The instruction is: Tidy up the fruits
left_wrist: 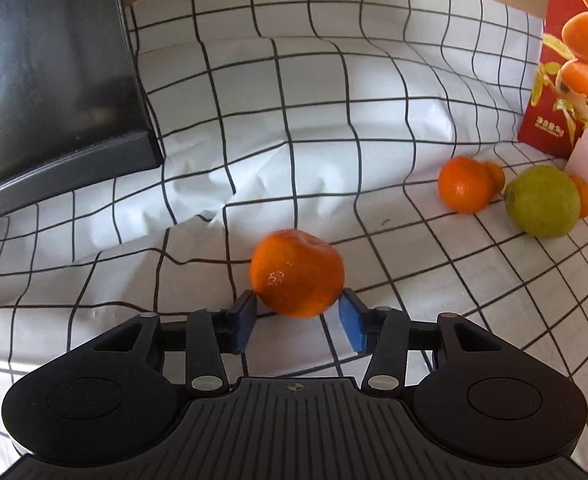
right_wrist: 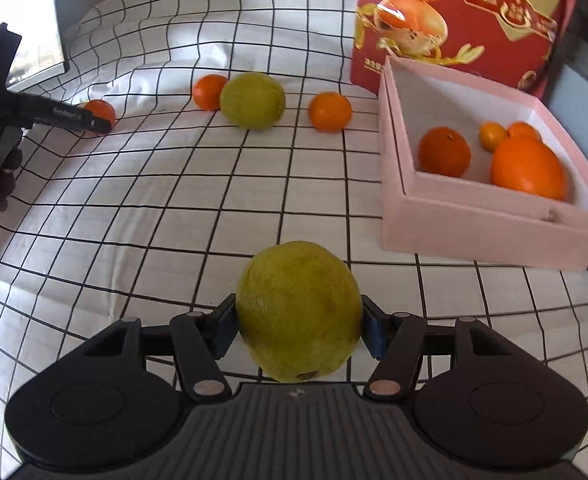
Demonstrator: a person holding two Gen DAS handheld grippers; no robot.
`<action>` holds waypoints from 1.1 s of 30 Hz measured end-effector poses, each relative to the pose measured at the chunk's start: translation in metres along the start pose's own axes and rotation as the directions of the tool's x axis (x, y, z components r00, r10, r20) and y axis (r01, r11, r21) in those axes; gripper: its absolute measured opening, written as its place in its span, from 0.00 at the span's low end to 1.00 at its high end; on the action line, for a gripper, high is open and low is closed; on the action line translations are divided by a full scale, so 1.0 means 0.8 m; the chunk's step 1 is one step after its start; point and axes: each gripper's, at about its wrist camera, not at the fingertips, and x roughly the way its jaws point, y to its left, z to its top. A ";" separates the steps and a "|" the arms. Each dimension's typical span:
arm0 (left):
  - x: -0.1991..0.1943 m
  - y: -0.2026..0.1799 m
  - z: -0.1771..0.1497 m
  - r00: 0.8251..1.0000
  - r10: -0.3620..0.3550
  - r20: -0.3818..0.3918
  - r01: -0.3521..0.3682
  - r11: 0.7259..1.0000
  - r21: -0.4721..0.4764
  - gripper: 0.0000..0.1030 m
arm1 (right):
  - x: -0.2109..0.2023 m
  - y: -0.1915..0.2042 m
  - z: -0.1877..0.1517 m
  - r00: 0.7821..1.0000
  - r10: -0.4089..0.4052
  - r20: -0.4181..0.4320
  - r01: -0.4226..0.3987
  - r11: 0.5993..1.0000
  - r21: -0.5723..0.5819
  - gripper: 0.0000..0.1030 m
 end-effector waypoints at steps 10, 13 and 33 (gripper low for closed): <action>-0.063 -0.034 -0.030 0.995 -0.056 0.078 0.062 0.995 -0.078 0.13 | 0.008 0.003 -0.007 1.000 -0.006 0.024 0.007 0.999 -0.042 0.68; -0.095 -0.066 -0.052 0.987 -0.131 0.094 0.139 0.987 -0.078 0.14 | 0.010 0.002 -0.008 1.000 0.005 0.028 -0.004 0.999 -0.044 0.74; -0.121 -0.091 -0.046 0.993 -0.017 0.114 0.031 0.991 -0.128 0.20 | 0.011 -0.008 -0.039 0.986 0.055 0.160 -0.041 0.995 -0.091 0.97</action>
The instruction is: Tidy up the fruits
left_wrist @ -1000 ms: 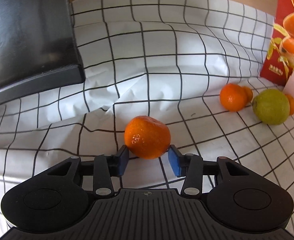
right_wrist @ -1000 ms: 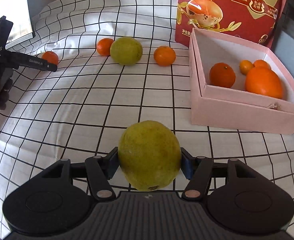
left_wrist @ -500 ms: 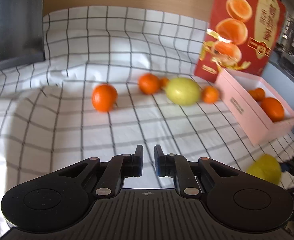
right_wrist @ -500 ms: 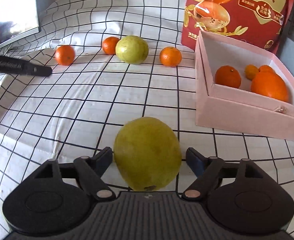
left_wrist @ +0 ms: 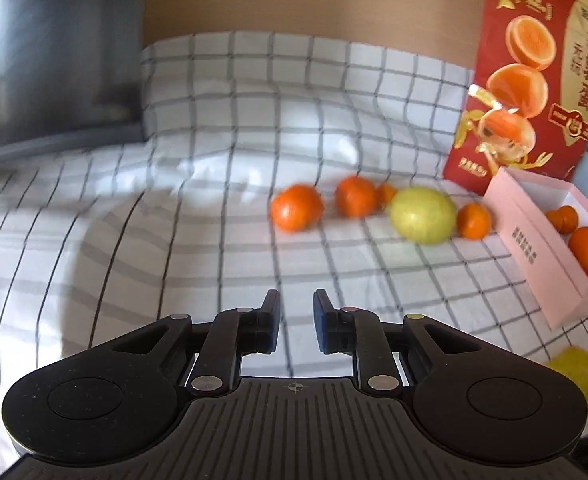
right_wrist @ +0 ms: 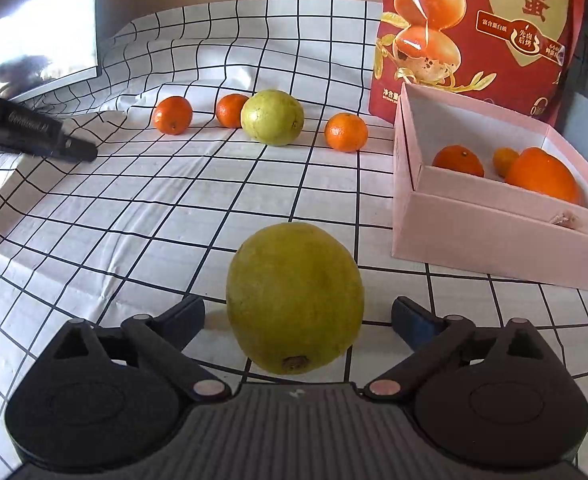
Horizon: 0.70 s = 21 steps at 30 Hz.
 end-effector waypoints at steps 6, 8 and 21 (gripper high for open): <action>0.053 -0.028 0.050 0.999 0.042 0.025 -0.046 0.976 0.212 0.23 | 0.001 0.001 0.000 1.000 0.011 -0.001 -0.011 1.000 -0.008 1.00; 0.068 -0.035 0.060 0.998 0.049 0.039 -0.058 0.962 0.266 0.23 | 0.001 0.001 0.000 1.000 0.011 0.000 -0.011 1.000 -0.008 1.00; 0.118 -0.080 0.058 0.995 0.022 -0.097 0.027 0.878 0.478 0.73 | 0.000 0.004 0.000 1.000 0.013 0.001 -0.013 1.000 -0.008 1.00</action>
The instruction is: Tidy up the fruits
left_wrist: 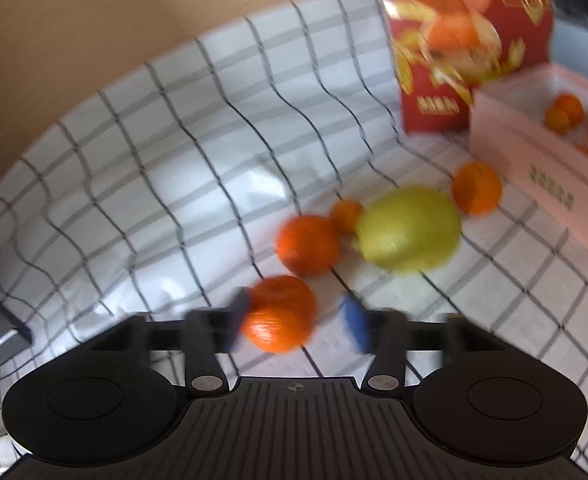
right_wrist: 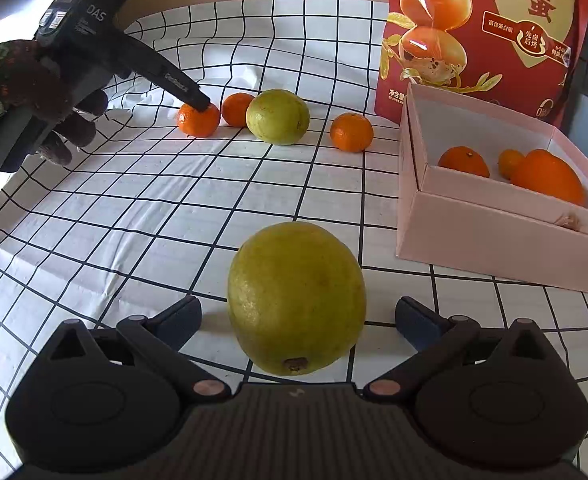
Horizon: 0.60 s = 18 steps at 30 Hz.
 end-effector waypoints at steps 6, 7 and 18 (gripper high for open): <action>0.009 0.015 -0.005 1.000 0.004 -0.021 -0.005 0.998 -0.069 0.79 | 0.000 0.001 0.000 1.000 0.000 0.000 0.000 1.000 0.001 1.00; 0.012 0.023 -0.004 1.000 0.000 -0.024 -0.003 0.994 -0.112 0.77 | 0.000 0.001 0.000 1.000 0.000 0.000 0.000 1.000 0.001 1.00; 0.043 0.057 -0.002 0.996 -0.053 -0.067 0.032 0.959 -0.281 0.60 | -0.001 0.001 0.000 1.000 -0.001 0.001 0.001 1.000 0.002 1.00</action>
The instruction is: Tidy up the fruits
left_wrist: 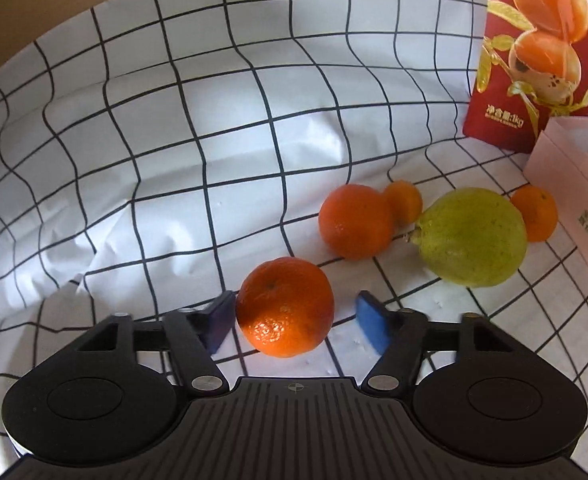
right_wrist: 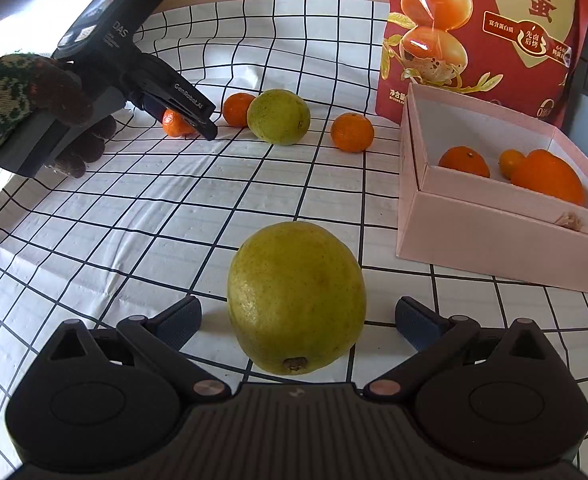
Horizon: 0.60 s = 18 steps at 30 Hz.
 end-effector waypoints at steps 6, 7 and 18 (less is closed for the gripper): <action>-0.008 0.001 -0.005 1.000 -0.024 0.010 0.024 1.000 -0.012 0.52 | 0.000 0.000 0.000 1.000 0.000 0.000 0.000 1.000 0.000 1.00; -0.013 0.000 -0.009 1.000 -0.027 0.013 0.027 0.999 -0.018 0.52 | 0.000 0.000 0.000 1.000 0.000 0.000 0.000 1.000 0.000 1.00; -0.128 -0.053 -0.106 0.984 -0.162 0.069 0.171 0.974 -0.150 0.51 | 0.002 0.001 0.002 1.000 0.005 -0.011 -0.005 1.000 -0.008 1.00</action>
